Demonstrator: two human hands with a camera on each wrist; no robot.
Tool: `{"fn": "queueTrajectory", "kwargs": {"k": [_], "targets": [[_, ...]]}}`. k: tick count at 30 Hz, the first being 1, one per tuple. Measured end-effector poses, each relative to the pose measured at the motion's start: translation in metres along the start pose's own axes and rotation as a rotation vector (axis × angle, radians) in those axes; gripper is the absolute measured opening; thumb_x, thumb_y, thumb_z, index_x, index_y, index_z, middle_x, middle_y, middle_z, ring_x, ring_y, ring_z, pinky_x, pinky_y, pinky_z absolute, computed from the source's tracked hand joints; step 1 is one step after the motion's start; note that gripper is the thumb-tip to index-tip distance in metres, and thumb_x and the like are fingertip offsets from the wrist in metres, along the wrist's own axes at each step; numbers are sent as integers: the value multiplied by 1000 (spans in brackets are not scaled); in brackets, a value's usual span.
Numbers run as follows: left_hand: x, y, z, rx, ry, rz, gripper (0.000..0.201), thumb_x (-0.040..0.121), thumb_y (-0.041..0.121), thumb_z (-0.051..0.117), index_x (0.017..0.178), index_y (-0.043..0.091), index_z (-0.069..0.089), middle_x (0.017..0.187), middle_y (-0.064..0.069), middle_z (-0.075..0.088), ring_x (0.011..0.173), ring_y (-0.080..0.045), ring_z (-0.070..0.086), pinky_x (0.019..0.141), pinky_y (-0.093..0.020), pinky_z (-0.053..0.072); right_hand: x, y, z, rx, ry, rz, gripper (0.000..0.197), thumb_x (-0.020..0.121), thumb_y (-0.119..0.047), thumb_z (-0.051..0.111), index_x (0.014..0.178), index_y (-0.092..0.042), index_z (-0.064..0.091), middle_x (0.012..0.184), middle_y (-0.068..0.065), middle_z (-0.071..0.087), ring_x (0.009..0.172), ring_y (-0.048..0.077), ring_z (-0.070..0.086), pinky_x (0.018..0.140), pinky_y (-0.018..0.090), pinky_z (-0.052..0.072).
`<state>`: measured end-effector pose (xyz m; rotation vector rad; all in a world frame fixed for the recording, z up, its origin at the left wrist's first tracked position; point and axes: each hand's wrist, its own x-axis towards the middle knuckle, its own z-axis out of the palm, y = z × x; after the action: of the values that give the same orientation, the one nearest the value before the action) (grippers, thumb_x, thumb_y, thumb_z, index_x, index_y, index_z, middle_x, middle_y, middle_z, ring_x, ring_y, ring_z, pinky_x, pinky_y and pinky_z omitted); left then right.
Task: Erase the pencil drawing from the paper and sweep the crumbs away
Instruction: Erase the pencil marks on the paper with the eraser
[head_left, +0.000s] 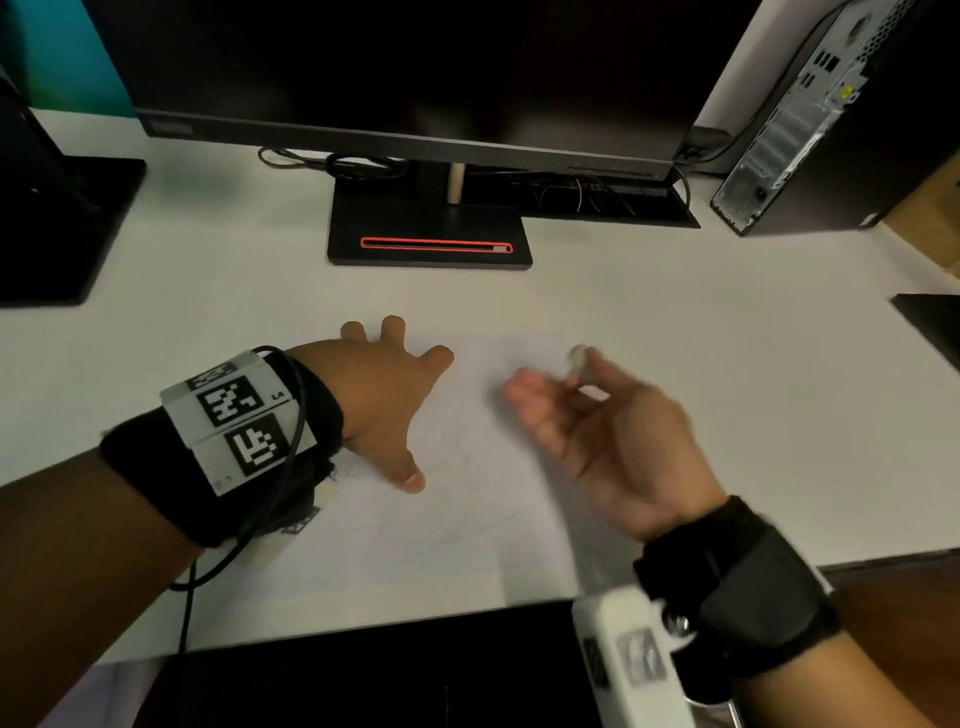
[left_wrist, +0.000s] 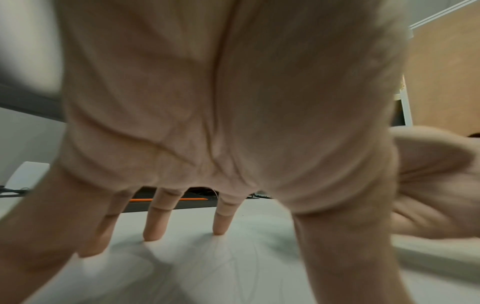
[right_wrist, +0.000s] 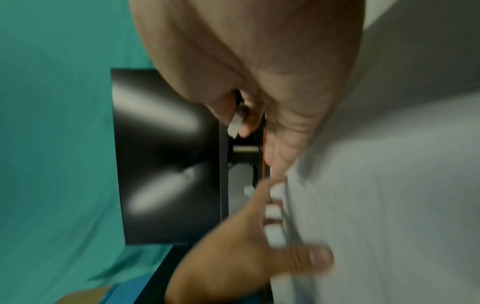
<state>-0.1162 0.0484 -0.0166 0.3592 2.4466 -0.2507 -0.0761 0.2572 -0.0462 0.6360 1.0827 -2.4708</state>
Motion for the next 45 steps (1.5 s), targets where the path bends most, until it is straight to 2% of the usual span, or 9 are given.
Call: {"fn": "queueTrajectory", "kwargs": {"k": [4, 7, 11, 18, 25, 32, 37, 41, 45], "targets": [[-1, 3, 4, 24, 5, 18, 117, 61, 65, 83, 149, 33, 11, 139, -10, 20, 122, -34, 34, 85, -48, 53, -4, 23, -4, -248, -134, 279, 28, 97, -26, 56, 95, 1, 63, 127, 32, 68, 106, 40, 74, 92, 44, 59], [-4, 3, 5, 5, 5, 20, 118, 62, 63, 83, 150, 35, 9, 140, -9, 20, 124, -34, 32, 85, -48, 53, 10, -27, -28, -64, 52, 80, 25, 88, -23, 58, 68, -7, 62, 124, 31, 67, 97, 39, 77, 88, 47, 58], [-4, 4, 2, 7, 8, 16, 119, 62, 63, 83, 150, 35, 8, 140, -8, 19, 125, -34, 31, 87, -48, 53, 14, -61, -39, 92, 196, -197, 33, 104, -24, 52, 73, -12, 55, 123, 26, 66, 109, 39, 73, 87, 46, 63], [-4, 3, 3, 10, 12, -10, 128, 60, 67, 82, 152, 20, 7, 141, -8, 21, 126, -35, 32, 88, -48, 53, 27, 14, 33, -482, -158, 363, 44, 108, -31, 46, 97, 7, 66, 106, 28, 74, 97, 35, 75, 93, 43, 59], [-6, 3, 2, 8, 7, -12, 131, 60, 69, 81, 154, 18, 5, 142, -8, 20, 129, -35, 29, 91, -50, 52, 64, -58, 15, 14, 220, -217, 26, 107, -20, 47, 83, -9, 51, 109, 25, 67, 103, 38, 73, 91, 45, 62], [-4, 4, 1, 9, -12, -18, 129, 63, 67, 81, 155, 21, 3, 143, -8, 19, 129, -35, 29, 92, -48, 51, 47, -7, 28, -449, -147, 270, 40, 108, -29, 47, 89, 3, 64, 115, 31, 72, 108, 37, 73, 90, 43, 60], [-6, 1, 1, -30, -24, 13, 129, 62, 68, 80, 151, 50, -12, 150, -8, 9, 134, -35, 23, 94, -49, 49, 71, -68, 10, -296, 183, -100, 21, 107, -21, 50, 89, -10, 52, 103, 21, 67, 84, 31, 75, 73, 40, 66], [-5, 7, 4, -9, -68, 3, 142, 53, 74, 80, 148, 50, -21, 153, -8, 0, 139, -38, 12, 97, -53, 47, 53, -60, 15, -882, -15, 6, 19, 103, -22, 60, 87, -12, 60, 72, 6, 58, 51, 15, 50, 43, 23, 47], [-6, 11, 7, 7, -78, 2, 148, 49, 78, 80, 149, 46, -25, 153, -12, -2, 139, -40, 10, 101, -55, 44, 43, -42, 21, -1611, -256, 53, 33, 101, -31, 64, 76, -9, 64, 60, 2, 61, 46, 15, 48, 44, 26, 43]]}}
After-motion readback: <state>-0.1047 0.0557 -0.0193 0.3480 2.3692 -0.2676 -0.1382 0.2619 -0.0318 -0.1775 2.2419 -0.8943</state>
